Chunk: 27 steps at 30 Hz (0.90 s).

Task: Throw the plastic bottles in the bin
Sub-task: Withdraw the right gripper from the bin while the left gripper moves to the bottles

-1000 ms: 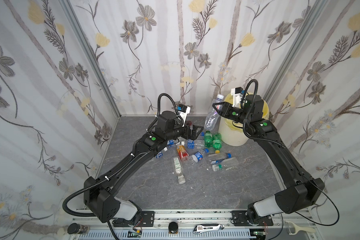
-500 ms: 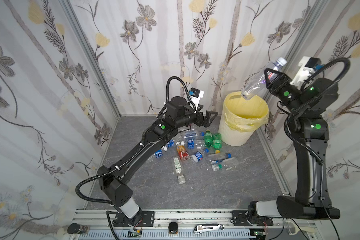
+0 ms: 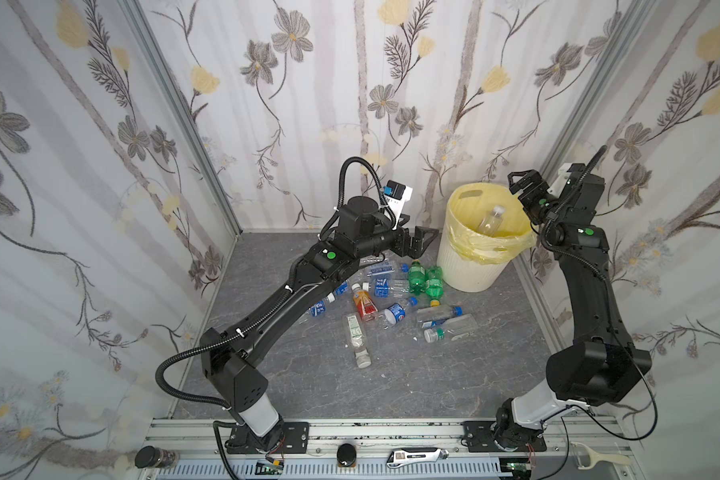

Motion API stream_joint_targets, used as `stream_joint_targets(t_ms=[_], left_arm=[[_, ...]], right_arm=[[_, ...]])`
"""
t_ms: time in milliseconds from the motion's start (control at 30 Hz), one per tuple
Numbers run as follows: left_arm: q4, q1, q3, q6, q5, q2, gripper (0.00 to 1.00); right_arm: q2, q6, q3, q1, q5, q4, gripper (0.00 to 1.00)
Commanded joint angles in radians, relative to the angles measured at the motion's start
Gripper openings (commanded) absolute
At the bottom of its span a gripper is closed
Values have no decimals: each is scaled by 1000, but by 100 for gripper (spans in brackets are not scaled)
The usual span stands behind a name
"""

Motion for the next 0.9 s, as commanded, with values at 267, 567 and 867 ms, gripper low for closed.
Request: stream_joint_targets(t_ms=[267, 567, 867], left_arm=[[25, -4, -21, -20, -47, 11, 100], [14, 4, -75, -91, -186, 20, 100], [-23, 55, -160, -179, -252, 4, 100]], right_arm=[[-89, -13, -46, 3, -13, 75, 100], [-113, -22, -118, 35, -29, 104, 100], [-113, -104, -147, 159, -20, 71, 100]])
